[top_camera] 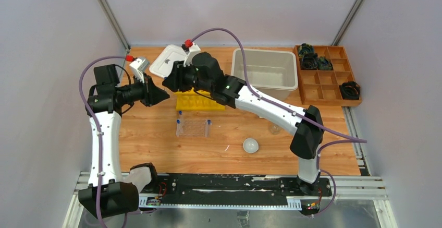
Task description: Organize the chemistry lab equipment
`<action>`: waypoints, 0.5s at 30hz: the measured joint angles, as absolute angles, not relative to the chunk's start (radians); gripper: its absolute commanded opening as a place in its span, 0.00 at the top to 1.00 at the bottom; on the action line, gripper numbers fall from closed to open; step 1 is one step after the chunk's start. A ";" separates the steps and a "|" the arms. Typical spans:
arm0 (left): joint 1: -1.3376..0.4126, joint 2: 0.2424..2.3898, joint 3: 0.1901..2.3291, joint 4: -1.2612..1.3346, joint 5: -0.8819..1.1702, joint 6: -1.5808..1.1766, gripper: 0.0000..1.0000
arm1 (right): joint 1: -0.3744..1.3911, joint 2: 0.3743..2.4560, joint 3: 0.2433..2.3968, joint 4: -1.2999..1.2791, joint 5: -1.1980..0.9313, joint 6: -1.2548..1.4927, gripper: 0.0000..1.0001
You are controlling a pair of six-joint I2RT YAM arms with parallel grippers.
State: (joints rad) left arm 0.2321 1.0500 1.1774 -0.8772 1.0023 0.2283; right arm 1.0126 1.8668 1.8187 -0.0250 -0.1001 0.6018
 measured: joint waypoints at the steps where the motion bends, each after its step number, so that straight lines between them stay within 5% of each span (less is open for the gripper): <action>1: 0.232 1.050 1.177 -0.877 1.001 0.228 1.00 | 1.013 1.874 1.826 -0.033 -0.106 0.601 0.60; 8: 0.232 1.050 1.177 -0.877 0.996 0.229 1.00 | 1.013 1.898 1.863 -0.069 -0.116 0.578 0.67; 15: 0.232 1.050 1.176 -0.870 0.984 0.229 0.97 | 1.015 1.921 1.909 -0.091 -0.130 0.535 0.99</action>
State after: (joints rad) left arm 0.2317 1.0500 1.1759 -0.8700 0.9836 0.2291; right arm 1.0149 1.9205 1.9091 -0.0910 -0.1295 0.5354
